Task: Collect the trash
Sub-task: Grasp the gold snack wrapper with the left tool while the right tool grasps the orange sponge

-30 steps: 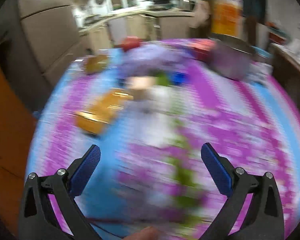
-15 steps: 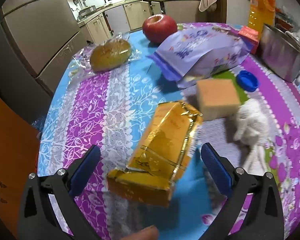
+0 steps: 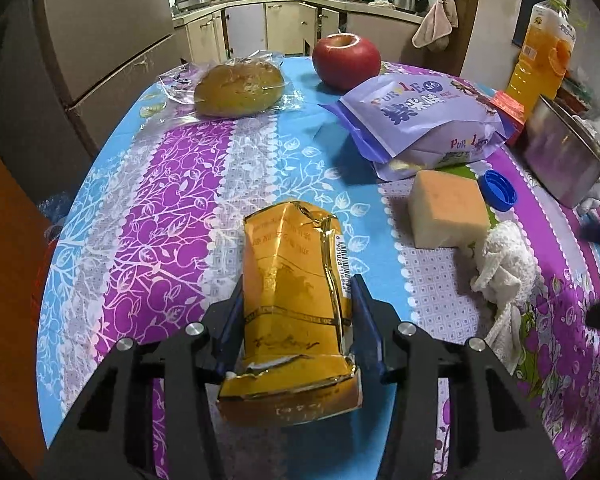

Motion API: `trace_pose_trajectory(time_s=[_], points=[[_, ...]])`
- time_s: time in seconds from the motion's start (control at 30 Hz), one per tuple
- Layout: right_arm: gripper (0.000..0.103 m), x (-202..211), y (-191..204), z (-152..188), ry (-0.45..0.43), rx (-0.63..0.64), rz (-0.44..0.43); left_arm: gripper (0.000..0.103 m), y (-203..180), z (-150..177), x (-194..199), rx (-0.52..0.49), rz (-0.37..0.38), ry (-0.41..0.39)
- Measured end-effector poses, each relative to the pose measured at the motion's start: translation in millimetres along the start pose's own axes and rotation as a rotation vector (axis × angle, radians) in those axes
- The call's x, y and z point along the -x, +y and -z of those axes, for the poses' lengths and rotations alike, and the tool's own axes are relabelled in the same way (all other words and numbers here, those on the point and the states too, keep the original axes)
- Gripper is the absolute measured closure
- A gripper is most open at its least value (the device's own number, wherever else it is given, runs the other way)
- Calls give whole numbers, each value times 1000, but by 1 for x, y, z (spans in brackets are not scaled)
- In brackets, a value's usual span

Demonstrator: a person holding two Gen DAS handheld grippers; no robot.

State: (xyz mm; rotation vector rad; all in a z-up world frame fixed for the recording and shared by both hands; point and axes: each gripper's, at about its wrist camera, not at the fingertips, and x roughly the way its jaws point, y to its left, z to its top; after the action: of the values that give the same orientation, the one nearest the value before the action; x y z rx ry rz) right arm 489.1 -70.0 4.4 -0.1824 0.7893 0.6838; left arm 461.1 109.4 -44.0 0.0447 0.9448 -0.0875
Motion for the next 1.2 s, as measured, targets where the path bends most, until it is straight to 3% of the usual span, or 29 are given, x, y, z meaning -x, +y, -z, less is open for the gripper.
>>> trace_pose_trajectory(time_s=[0.17,0.43,0.53,0.63,0.83,0.97,1.2], points=[[31,-53,5,-39,88,131,26,56,1,1,1,7,1,-2],[31,-95,12,-54,172,227,52,56,1,0,1,8,-8,-6],[35,-106,12,-54,193,244,72,56,1,-1,0,8,-13,-8],[45,-113,10,-50,206,242,71,56,1,-2,-2,6,-12,-12],[55,-101,8,-44,131,209,107,57,0,0,-1,13,-25,-22],[56,-65,10,-39,-2,111,134,58,-1,1,2,22,-83,-41],[56,14,18,-2,-172,-46,254,58,-20,2,54,15,-189,-187]])
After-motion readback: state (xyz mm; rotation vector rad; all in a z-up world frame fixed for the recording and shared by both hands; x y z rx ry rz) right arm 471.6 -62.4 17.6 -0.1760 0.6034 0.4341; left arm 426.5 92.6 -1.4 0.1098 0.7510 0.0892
